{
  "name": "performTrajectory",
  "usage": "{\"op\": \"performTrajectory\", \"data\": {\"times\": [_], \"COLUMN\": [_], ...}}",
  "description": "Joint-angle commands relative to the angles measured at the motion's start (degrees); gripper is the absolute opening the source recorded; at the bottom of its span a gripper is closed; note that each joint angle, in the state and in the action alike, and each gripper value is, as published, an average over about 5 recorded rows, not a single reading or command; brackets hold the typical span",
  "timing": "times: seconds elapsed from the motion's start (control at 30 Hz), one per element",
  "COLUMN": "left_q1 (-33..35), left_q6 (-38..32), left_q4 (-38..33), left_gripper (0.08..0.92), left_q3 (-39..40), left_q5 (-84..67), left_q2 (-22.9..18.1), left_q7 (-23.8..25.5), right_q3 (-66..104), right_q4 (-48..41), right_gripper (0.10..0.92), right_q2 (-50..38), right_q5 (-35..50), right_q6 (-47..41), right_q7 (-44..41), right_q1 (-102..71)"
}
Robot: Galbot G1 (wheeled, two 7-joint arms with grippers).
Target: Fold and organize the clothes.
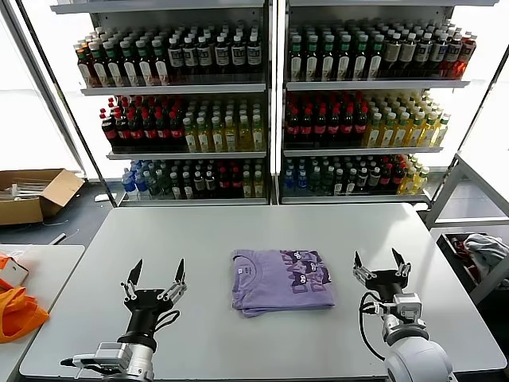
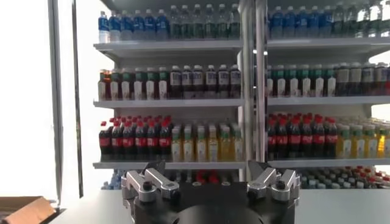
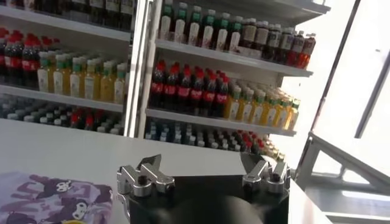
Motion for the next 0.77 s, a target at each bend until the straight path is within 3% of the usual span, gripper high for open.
{"op": "performTrajectory", "data": {"times": [0.03, 0.77], "left_q1": [-0.5, -0.8], "left_q6": [-1.0, 0.1], "left_q4": [2.1, 2.6], "left_gripper": [0.823, 0.823], "left_q3": [-0.5, -1.3], "left_q5": [6.5, 1.8], "left_q2": [-0.3, -1.0], "left_q7": [2.0, 2.7], "right_q3": [1.7, 0.0], "right_q4": [1.2, -1.6], "right_gripper": [0.823, 0.823], "right_q2": [-0.2, -0.3], "right_q5": [-0.2, -0.5], "right_q6": [0.0, -0.2], "right_q7": [0.2, -0.4], "right_q1": [-0.7, 1.1]}}
